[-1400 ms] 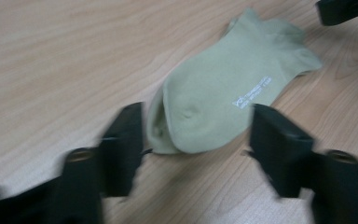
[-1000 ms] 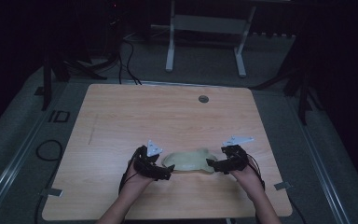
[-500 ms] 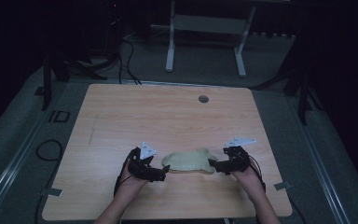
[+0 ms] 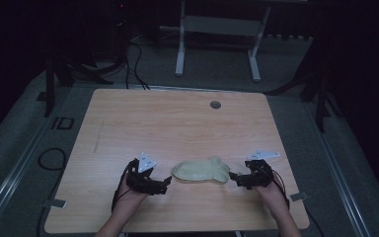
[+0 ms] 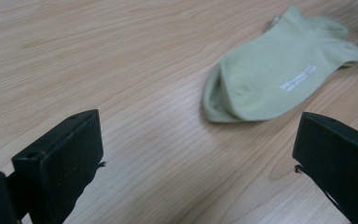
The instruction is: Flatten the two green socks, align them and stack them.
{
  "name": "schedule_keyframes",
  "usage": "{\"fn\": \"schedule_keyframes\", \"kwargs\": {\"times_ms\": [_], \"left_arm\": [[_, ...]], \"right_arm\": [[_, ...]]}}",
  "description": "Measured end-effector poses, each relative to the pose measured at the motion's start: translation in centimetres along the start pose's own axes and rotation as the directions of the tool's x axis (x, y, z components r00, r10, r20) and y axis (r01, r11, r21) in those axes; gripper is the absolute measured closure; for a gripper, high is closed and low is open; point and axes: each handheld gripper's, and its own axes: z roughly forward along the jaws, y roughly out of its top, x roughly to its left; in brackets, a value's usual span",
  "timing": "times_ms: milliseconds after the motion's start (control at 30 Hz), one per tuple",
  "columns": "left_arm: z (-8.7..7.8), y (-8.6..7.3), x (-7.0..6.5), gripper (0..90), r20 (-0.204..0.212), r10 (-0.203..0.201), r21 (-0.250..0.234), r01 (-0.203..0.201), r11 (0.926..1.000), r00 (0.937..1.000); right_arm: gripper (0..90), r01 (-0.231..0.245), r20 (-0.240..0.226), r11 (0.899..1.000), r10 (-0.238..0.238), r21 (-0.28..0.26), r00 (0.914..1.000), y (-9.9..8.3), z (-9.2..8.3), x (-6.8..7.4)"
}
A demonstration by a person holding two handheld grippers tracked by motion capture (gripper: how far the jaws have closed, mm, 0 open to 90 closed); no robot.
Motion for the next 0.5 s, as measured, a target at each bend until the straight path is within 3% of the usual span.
{"fn": "schedule_keyframes", "kwargs": {"times_ms": [233, 333, 500], "left_arm": [[-1.0, -1.2, 0.8, 1.8, -0.012, -0.028, -0.007, 0.028, 0.9996, 0.9995], [-1.4, -1.7, 1.0, 1.8, -0.019, -0.015, 0.001, 0.015, 0.9999, 0.9997], [-2.1, -2.7, 1.7, 1.8, -0.025, -0.032, -0.005, 0.031, 0.9995, 0.9992]], "right_arm": [[14.2, -0.023, 0.015, 1.000, 0.023, -0.020, 0.9996, -1.0, -1.0, -0.9], [14.1, -0.030, 0.020, 0.999, 0.031, -0.023, 0.9993, -1.8, -1.3, -1.4], [14.2, -0.053, 0.029, 0.998, 0.055, -0.039, 0.9981, -3.1, -2.1, -2.4]]}}
